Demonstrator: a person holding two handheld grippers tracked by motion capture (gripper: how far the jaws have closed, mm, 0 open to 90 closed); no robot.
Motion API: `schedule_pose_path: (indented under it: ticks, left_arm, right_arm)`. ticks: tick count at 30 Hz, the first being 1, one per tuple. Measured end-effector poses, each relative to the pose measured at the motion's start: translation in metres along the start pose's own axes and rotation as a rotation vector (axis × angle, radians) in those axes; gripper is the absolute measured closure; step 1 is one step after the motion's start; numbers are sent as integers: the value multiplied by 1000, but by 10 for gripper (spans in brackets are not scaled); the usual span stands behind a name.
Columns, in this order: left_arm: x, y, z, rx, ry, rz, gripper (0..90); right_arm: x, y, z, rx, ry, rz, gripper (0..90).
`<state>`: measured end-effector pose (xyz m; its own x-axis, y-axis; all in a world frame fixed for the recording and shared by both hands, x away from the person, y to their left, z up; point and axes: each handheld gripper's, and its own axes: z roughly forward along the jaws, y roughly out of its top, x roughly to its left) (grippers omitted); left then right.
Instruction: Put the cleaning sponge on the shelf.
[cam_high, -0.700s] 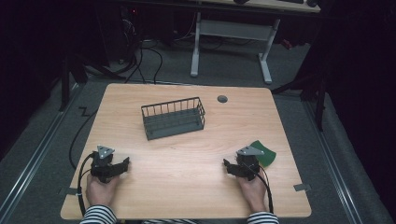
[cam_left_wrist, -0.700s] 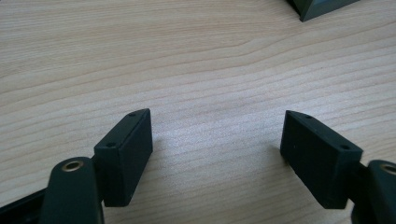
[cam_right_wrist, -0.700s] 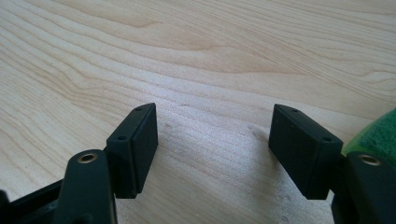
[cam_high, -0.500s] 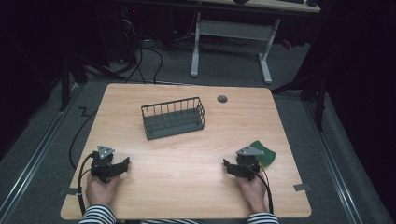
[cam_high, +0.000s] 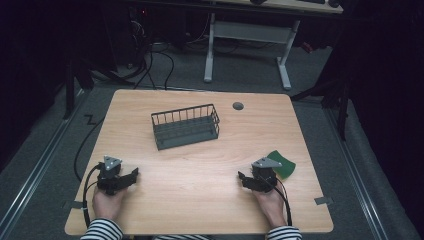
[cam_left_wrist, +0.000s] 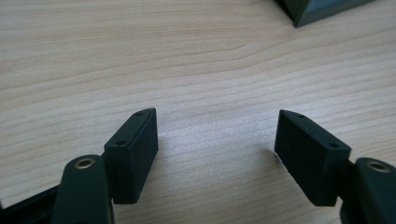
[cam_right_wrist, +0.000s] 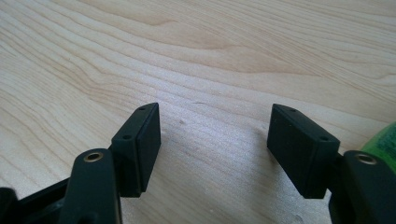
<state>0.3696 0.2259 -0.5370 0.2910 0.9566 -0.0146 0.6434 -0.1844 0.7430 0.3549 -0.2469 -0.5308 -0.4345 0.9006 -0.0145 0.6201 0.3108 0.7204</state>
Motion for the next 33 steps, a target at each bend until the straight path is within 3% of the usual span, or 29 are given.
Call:
schedule_pose_path:
  ticks: [6,10,11,17,23,33]
  left_arm:
    - [-4,3,2,3,3,-6,305]
    - [-6,7,2,7,-20,-11,320]
    - [-7,8,1,6,-23,-8,338]
    - [-17,26,-3,-3,-54,4,364]
    - [-28,45,2,-15,-82,19,392]
    - [-39,66,23,-5,-114,29,450]
  right_arm:
    - [0,7,-2,27,27,0,364]
    - [0,22,-11,-30,70,-1,435]
    - [-2,30,-12,-53,114,25,455]
    - [-3,52,-6,-74,136,36,517]
    - [-3,80,8,-65,122,40,604]
    - [-3,108,40,-33,85,35,659]
